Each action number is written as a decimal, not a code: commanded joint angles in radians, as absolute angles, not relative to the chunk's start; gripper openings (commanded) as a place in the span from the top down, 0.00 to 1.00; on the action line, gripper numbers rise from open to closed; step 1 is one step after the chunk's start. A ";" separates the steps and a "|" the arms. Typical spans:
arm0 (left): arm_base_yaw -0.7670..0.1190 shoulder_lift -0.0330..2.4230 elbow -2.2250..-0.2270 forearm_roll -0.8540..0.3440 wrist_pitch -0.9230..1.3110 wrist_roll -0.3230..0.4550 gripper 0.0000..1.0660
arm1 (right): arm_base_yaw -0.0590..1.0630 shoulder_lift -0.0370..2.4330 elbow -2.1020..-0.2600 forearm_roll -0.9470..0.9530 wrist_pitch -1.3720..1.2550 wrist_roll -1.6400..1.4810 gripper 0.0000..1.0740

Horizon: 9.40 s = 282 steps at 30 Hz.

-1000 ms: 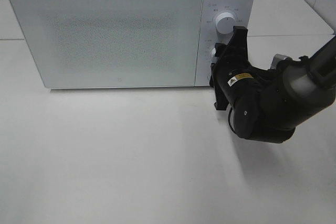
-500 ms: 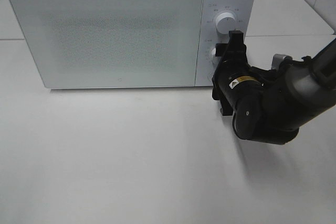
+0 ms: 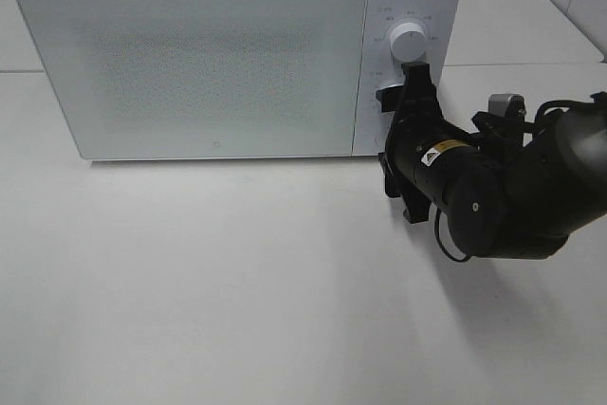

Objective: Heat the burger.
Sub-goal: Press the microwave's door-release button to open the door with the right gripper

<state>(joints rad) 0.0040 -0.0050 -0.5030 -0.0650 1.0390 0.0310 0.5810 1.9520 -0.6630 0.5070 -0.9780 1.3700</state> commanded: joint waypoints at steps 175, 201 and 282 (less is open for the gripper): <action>0.006 -0.024 -0.499 -0.069 1.037 0.022 0.06 | 0.145 1.037 -0.464 0.138 -0.156 -0.024 0.31; 0.006 -0.024 -0.499 -0.069 1.037 0.022 0.06 | 0.269 1.440 -0.242 0.310 -0.983 -0.187 0.33; 0.006 -0.024 -0.499 -0.069 1.037 0.022 0.06 | 0.771 1.794 -0.382 0.795 -1.136 1.422 1.00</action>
<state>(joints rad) 0.0040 -0.0050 -0.5030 -0.0650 1.0390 0.0310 0.7710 1.7950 -0.3760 0.7970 -1.1370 1.4220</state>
